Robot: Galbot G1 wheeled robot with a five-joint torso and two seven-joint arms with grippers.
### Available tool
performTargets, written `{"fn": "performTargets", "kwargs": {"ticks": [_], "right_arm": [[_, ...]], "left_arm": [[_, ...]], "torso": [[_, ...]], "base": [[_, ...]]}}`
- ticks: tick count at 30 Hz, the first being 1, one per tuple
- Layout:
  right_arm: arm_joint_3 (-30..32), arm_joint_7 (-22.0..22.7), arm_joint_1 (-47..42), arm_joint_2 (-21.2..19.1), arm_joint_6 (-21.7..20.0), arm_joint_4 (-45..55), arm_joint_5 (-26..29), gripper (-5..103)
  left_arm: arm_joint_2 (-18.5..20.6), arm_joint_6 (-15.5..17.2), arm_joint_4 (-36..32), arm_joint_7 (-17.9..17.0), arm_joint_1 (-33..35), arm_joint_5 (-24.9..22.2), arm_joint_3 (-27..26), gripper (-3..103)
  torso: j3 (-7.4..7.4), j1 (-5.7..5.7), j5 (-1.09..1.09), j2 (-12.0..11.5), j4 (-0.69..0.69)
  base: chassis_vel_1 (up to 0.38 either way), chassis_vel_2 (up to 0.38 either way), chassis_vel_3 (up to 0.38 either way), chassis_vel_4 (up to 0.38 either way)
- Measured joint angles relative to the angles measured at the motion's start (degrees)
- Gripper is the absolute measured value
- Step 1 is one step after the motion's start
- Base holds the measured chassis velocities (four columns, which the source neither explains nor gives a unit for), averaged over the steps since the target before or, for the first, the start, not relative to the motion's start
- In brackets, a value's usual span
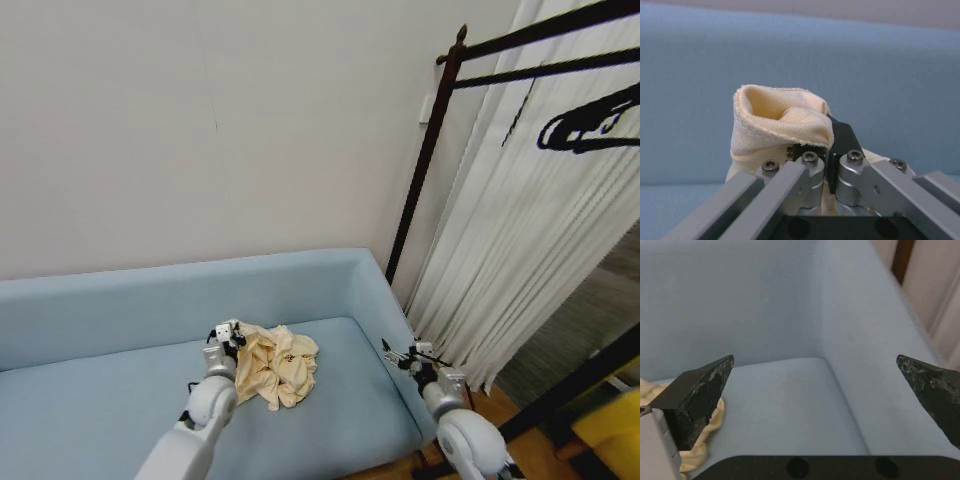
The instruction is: Pick up the clothes from the sofa and hang them on the clothes hanger.
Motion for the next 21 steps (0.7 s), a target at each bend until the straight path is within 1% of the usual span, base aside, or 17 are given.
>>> {"fn": "performTargets", "kwargs": {"ticks": [2,5,6,7,9,10,11,13,15,16,19,21], "right_arm": [[-4.2,2.1,4.1,0.1,-1.8,-1.1,2.7,100],[-12.9,7.6,11.1,1.6,-4.1,-4.2,7.7,100],[-12.9,7.6,11.1,1.6,-4.1,-4.2,7.7,100],[-15.3,9.1,12.5,2.3,-4.5,-5.1,8.9,100],[-19.7,11.7,15.1,3.8,-5.1,-6.9,11.0,100],[-21.2,12.3,15.9,4.5,-5.4,-7.7,11.8,100],[-21.2,12.3,15.9,4.5,-5.4,-7.7,11.8,100],[-24.9,13.0,18.1,6.8,-5.7,-11.3,13.9,100],[-26.6,13.0,20.0,9.7,-5.3,-14.8,15.7,100],[-26.6,13.0,20.0,9.7,-5.3,-14.8,15.7,100],[-27.0,12.8,22.7,14.6,-5.1,-19.4,21.5,100],[-26.9,12.4,24.4,17.3,-4.6,-22.1,24.4,100]], "left_arm": [[2.6,-0.1,-1.6,1.9,0.5,-2.1,-1.1,1],[7.4,-0.4,-3.6,5.7,1.7,-6.5,-2.8,1],[7.4,-0.4,-3.6,5.7,1.7,-6.5,-2.8,1],[8.8,-0.6,-3.8,7.1,2.1,-7.8,-3.3,1],[11.0,-1.5,-3.6,10.3,2.5,-10.1,-4.4,1],[11.6,-1.8,-3.3,11.4,2.5,-10.6,-4.7,1],[11.6,-1.8,-3.3,11.4,2.5,-10.6,-4.7,1],[12.4,-2.8,-2.3,13.3,2.2,-11.4,-5.0,1],[12.6,-3.1,-1.7,13.7,1.8,-11.6,-4.8,1],[12.6,-3.1,-1.7,13.7,1.8,-11.6,-4.8,1],[12.8,-3.2,-1.6,13.7,1.6,-11.8,-4.3,1],[13.0,-3.1,-2.0,13.5,1.6,-11.8,-4.1,1]], "torso": [[0.0,0.0,0.0,0.0,0.02],[0.01,0.01,-0.02,0.0,0.01],[0.01,0.01,-0.02,0.0,0.01],[0.01,0.01,0.02,0.0,0.02],[0.0,0.0,-0.01,0.0,0.0],[0.0,0.0,-0.01,0.0,0.0],[0.0,0.0,-0.01,0.0,0.0],[0.01,0.0,-0.01,0.0,0.0],[0.01,0.01,0.0,0.0,0.0],[0.01,0.01,0.0,0.0,0.0],[0.01,0.01,-0.01,0.0,0.0],[0.01,0.01,0.0,0.0,0.0]], "base": [[0.0,0.0,0.0,0.0],[0.0,0.0,0.0,0.0],[0.0,0.0,0.0,0.0],[0.0,0.0,0.0,0.0],[0.0,0.0,0.0,0.0],[0.0,0.0,0.0,0.0],[0.0,0.0,0.0,0.0],[0.0,0.0,0.0,0.0],[0.0,0.0,0.0,0.0],[0.0,0.0,0.0,0.0],[0.0,0.0,0.0,0.0],[0.0,0.0,0.0,0.0]]}}
